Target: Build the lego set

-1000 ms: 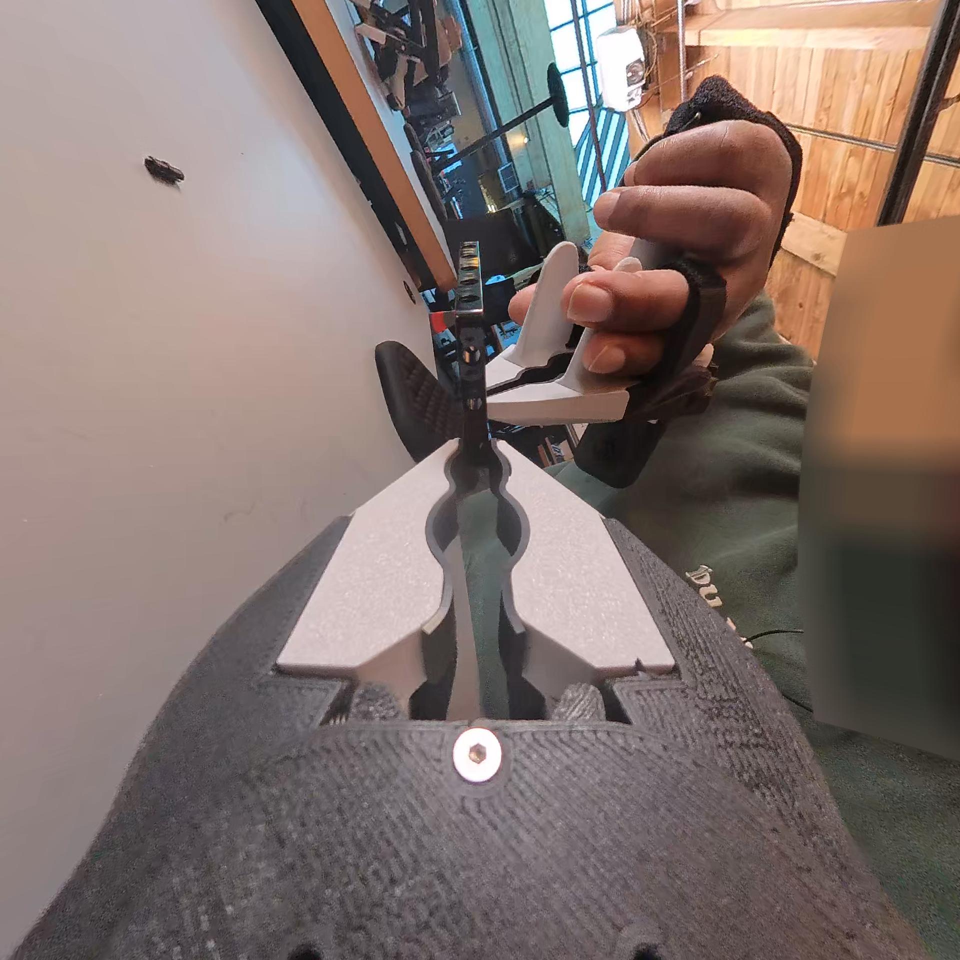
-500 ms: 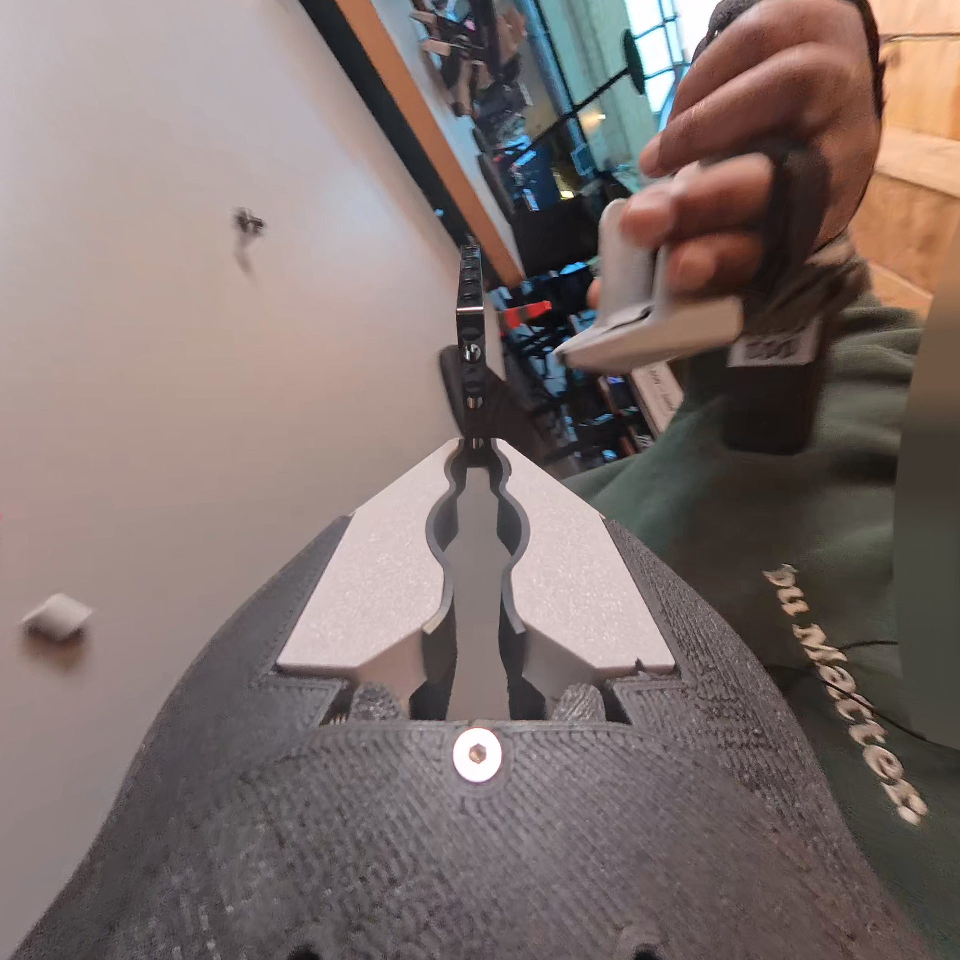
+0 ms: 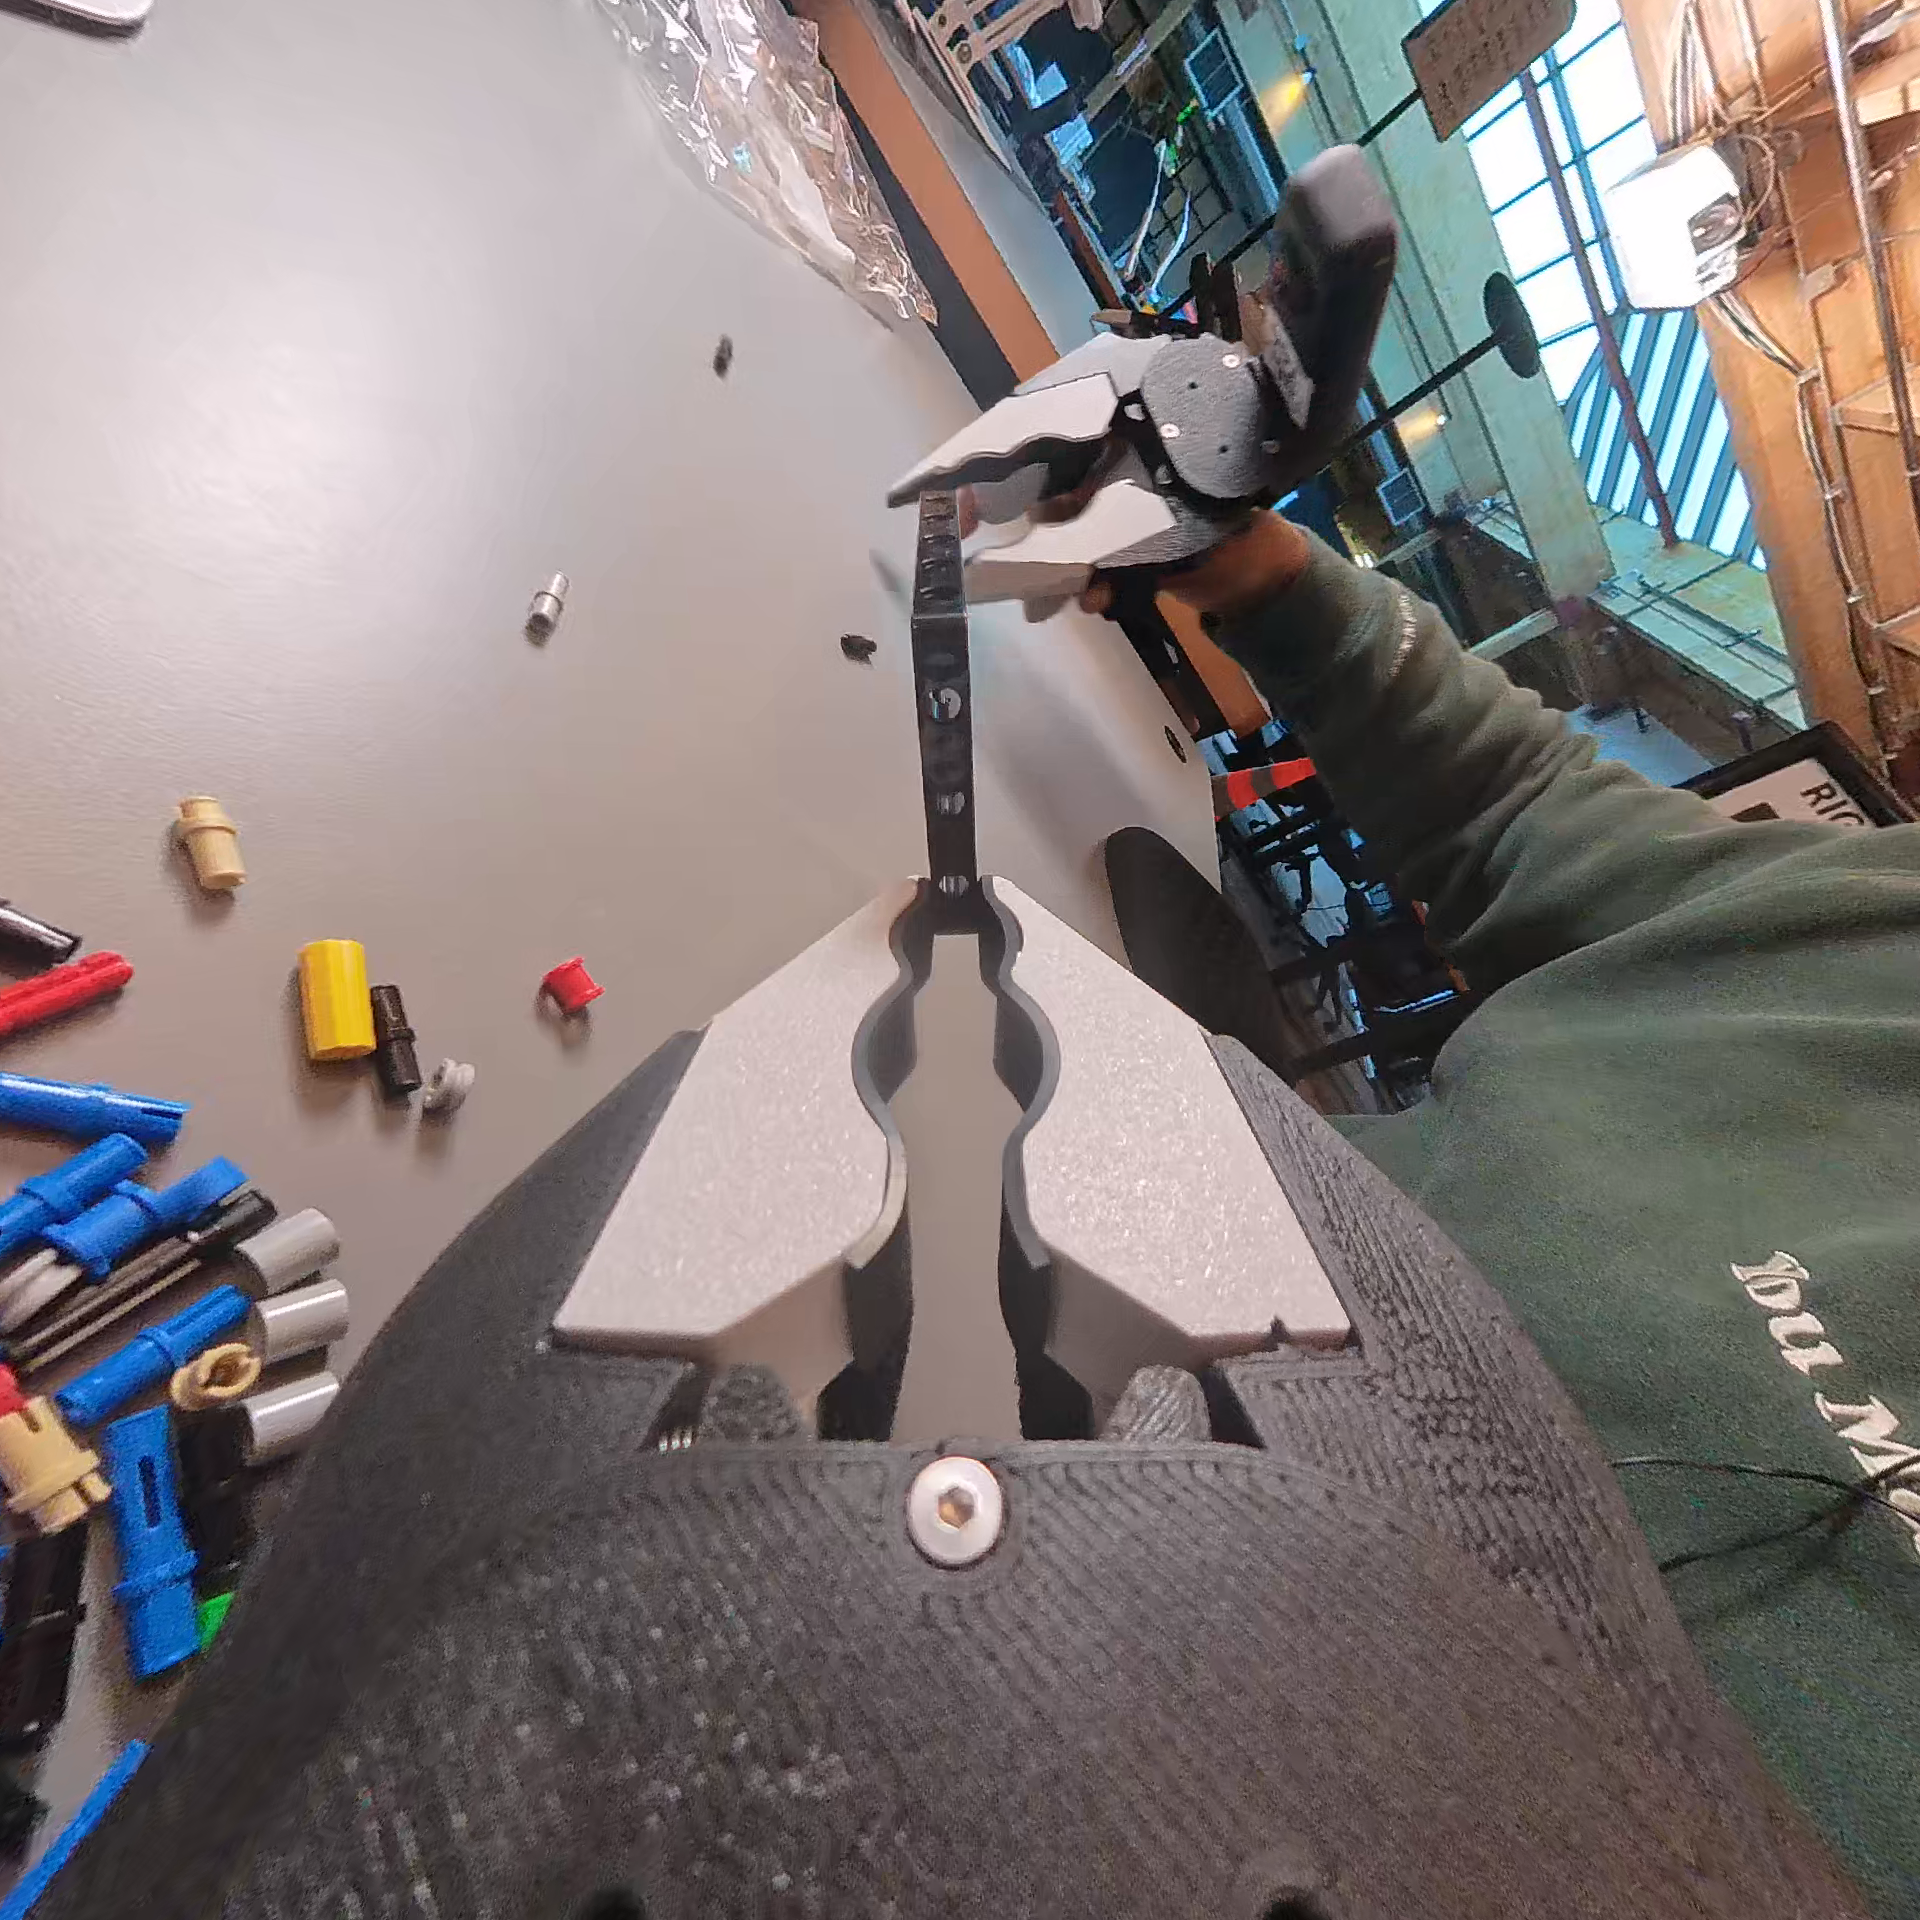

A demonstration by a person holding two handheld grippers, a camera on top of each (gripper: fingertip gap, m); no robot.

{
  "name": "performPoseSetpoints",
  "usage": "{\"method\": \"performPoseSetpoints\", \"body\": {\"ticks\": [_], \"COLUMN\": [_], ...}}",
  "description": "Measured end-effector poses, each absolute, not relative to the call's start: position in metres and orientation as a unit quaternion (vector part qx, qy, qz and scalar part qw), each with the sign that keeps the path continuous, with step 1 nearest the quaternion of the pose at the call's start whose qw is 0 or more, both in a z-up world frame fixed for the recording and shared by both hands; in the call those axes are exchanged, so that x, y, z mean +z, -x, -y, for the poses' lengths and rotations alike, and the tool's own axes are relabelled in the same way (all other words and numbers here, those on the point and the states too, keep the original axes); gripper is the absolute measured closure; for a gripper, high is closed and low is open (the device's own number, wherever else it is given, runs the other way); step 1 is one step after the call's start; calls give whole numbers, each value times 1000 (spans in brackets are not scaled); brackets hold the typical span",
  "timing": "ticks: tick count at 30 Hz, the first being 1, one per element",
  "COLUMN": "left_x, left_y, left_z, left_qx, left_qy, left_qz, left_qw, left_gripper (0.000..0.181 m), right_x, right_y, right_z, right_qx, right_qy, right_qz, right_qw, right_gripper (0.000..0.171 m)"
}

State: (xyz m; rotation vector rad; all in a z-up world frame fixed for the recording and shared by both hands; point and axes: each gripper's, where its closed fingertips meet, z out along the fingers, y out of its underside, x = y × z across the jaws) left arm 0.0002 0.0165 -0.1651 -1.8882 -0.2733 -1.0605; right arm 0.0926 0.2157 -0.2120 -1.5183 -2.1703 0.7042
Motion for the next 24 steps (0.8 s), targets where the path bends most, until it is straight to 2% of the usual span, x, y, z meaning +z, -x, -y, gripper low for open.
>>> {"method": "performPoseSetpoints", "body": {"ticks": [4,7,12,17,21,24], "left_x": [-168,-172,-174,-175,-175,-175], "left_y": [-1,-2,-4,-7,-8,-8], "left_z": [-19,-19,-20,-18,-17,-17], "left_qx": [-438,-439,-438,-439,-439,-437], "left_qy": [763,764,767,769,773,774], "left_qz": [111,111,102,91,78,75], "left_qw": [463,460,458,456,452,453], "left_gripper": [176,176,176,176,176,176], "right_x": [-226,-226,-228,-228,-227,-227], "right_y": [-70,-39,23,42,36,29], "right_z": [-254,-277,-277,-276,-272,-268], "right_qx": [244,236,248,222,225,244], "right_qy": [568,554,509,465,454,452], "right_qz": [756,767,807,847,851,846], "right_qw": [215,221,168,129,138,143], "right_gripper": [133,127,118,149,167,160]}}
